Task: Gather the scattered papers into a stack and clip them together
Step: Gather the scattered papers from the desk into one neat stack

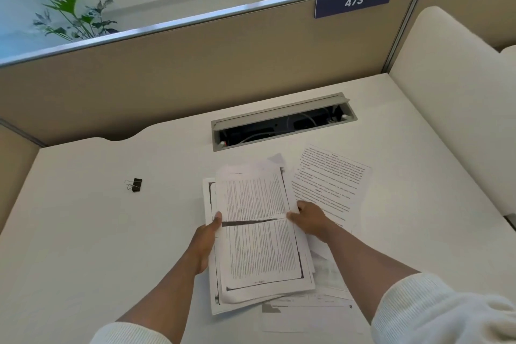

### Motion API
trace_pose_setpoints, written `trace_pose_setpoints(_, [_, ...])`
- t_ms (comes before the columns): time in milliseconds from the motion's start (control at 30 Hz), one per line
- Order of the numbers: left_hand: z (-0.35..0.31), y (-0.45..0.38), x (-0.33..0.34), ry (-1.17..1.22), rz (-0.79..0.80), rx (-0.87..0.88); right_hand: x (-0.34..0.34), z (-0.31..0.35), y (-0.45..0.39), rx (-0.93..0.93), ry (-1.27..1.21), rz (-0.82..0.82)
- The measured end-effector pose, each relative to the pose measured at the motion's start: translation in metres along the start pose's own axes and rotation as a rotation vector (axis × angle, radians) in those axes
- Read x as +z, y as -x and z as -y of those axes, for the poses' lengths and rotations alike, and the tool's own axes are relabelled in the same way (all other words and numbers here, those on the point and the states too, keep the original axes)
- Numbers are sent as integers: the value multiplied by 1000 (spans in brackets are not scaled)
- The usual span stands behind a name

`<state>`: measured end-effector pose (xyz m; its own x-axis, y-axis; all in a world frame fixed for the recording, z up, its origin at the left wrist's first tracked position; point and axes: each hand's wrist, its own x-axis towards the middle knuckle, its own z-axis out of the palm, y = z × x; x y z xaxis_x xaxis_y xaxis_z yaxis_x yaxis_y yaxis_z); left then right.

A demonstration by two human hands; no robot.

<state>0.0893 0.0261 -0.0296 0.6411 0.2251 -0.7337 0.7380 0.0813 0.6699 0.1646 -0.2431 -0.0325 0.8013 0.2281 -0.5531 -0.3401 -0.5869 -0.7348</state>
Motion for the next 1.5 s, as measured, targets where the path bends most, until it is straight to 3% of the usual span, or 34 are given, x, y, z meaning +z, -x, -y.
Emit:
trace_pose_setpoints(433, [0, -7, 5, 11, 5, 74, 15, 12, -2, 80, 58, 98])
trace_pose_setpoints(500, [0, -9, 5, 11, 2, 78, 12, 13, -2, 99, 62, 34])
trace_pose_setpoints(600, [1, -12, 6, -15, -17, 82, 2, 7, -5, 118, 147, -229])
trace_pose_setpoints(700, [2, -15, 6, -42, -51, 93, -9, 6, -13, 288, 200, -476])
trace_pose_setpoints(767, [3, -16, 7, -54, -76, 103, -16, 6, -16, 426, 240, -551])
trace_pose_setpoints(1033, [8, -21, 11, -80, -108, 111, -27, 2, -17, 861, 146, -597])
trace_pose_setpoints(1333, [11, -24, 9, -71, -108, 95, -29, 3, -18, 895, 170, -537])
trace_pose_setpoints(1500, [10, -23, 7, -74, -113, 91, -36, -2, -21, 898, 6, -589])
